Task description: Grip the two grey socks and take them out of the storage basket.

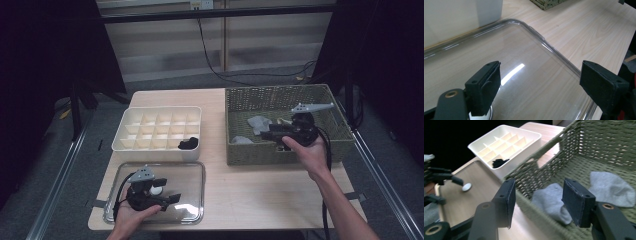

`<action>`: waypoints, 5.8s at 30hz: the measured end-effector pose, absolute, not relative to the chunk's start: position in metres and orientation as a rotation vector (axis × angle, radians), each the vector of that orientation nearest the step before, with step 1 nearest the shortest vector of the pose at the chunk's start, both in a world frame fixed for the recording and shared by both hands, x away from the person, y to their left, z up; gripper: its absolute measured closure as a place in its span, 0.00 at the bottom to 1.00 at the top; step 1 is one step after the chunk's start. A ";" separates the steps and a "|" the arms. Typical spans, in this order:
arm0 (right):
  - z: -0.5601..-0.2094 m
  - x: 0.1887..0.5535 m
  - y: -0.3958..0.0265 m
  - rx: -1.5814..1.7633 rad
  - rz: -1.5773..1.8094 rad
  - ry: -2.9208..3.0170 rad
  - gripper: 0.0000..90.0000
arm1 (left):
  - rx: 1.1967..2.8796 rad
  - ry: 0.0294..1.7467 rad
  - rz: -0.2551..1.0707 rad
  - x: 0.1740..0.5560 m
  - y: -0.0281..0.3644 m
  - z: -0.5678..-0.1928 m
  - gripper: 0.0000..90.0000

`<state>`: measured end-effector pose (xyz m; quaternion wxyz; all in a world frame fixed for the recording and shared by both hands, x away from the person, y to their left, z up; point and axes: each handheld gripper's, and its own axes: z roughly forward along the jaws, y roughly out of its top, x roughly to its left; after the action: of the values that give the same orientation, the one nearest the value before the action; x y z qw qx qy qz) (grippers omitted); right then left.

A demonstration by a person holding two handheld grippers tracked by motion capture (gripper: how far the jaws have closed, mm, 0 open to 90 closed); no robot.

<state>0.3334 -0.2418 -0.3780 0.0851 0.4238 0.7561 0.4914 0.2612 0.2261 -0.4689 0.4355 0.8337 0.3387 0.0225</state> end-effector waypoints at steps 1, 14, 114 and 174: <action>-0.377 0.339 -0.242 1.271 1.453 2.255 0.50 | 2.074 0.844 0.055 0.261 0.226 -0.469 0.19; -0.380 0.388 -0.244 1.334 1.331 2.323 0.47 | 2.074 0.844 0.055 0.261 0.227 -0.469 0.18; -0.438 0.493 -0.237 1.619 0.956 2.504 0.90 | 2.100 0.802 -0.005 0.267 0.220 -0.472 0.16; -0.365 0.386 -0.250 1.378 1.527 2.292 0.89 | 2.107 0.768 0.058 0.266 0.210 -0.470 0.16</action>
<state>0.3863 -0.2497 -0.3650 0.0310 0.4471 0.7440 0.4956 0.2662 0.2103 -0.4696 0.4343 0.8460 0.3086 0.0231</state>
